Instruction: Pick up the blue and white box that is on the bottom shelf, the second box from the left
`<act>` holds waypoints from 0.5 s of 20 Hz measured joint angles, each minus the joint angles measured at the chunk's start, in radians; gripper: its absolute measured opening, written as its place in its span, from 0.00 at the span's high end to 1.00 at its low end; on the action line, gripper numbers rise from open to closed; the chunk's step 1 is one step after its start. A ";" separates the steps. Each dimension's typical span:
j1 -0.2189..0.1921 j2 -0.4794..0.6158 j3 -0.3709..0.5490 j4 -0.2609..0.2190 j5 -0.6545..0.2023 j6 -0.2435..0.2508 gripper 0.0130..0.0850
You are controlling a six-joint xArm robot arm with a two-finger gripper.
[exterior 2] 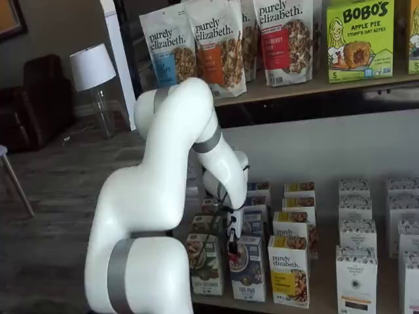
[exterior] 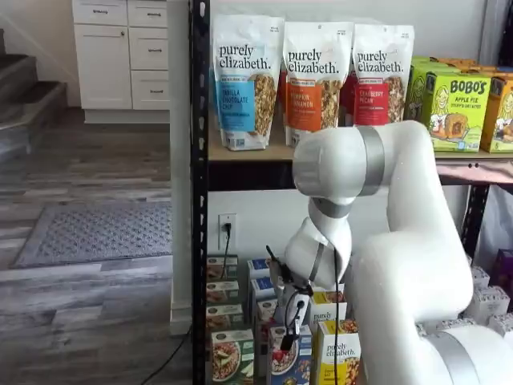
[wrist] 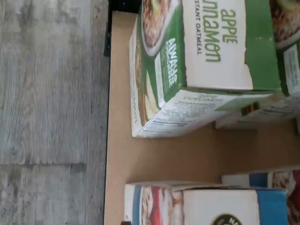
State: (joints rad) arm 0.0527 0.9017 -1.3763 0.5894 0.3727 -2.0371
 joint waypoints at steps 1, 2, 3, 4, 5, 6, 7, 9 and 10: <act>-0.001 0.005 -0.006 0.001 0.000 -0.002 0.00; -0.002 0.010 -0.010 0.002 0.000 -0.004 0.00; -0.004 0.014 -0.014 0.005 -0.002 -0.008 0.00; -0.006 0.019 -0.018 0.005 -0.002 -0.010 0.00; -0.007 0.022 -0.021 0.002 -0.002 -0.009 0.00; -0.010 0.026 -0.024 -0.003 -0.002 -0.007 0.00; -0.012 0.029 -0.027 -0.012 -0.001 -0.002 0.00; -0.018 0.036 -0.034 -0.037 0.006 0.015 0.00; -0.021 0.039 -0.037 -0.049 0.010 0.023 0.00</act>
State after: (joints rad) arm 0.0322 0.9410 -1.4136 0.5408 0.3823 -2.0140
